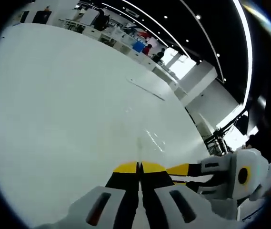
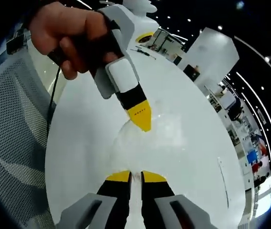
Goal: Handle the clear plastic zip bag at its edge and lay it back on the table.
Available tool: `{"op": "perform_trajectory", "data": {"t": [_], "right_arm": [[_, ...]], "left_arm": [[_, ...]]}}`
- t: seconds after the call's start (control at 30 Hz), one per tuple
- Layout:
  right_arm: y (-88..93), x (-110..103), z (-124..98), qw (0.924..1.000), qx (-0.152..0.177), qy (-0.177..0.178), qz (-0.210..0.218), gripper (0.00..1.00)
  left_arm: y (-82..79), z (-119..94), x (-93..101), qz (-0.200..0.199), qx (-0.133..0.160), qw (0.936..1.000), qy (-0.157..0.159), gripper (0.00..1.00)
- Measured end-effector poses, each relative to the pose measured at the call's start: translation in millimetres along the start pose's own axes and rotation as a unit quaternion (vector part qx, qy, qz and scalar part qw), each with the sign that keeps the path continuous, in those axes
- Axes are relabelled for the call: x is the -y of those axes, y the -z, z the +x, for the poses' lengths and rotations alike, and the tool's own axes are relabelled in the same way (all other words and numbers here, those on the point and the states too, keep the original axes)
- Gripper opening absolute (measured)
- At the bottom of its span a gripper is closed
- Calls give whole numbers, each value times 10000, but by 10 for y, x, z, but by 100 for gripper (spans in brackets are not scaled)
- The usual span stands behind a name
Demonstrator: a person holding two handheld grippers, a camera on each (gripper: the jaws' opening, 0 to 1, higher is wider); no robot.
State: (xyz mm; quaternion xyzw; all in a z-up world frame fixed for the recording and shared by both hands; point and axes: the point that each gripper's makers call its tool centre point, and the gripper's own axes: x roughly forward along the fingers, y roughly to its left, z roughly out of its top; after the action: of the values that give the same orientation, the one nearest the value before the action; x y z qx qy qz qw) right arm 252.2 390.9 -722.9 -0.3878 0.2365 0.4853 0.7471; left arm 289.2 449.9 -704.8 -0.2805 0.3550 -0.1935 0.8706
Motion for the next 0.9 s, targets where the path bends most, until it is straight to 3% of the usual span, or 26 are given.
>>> {"op": "perform_trajectory", "data": {"t": [0.27,0.57,0.9], "right_arm": [[-70,61,-189,9972,281,79,695,20],[-81,-3,-238,9959,345,37,839,26],[-298,-74,-85,9917,670,-86,1094,33]], "left_arm": [[-108,44,-51,120,101,9997,-175,0],[-145,51,-92,116,144,9994,-296,0],[-80,83,-2,73,91,9993,-344,0]]}}
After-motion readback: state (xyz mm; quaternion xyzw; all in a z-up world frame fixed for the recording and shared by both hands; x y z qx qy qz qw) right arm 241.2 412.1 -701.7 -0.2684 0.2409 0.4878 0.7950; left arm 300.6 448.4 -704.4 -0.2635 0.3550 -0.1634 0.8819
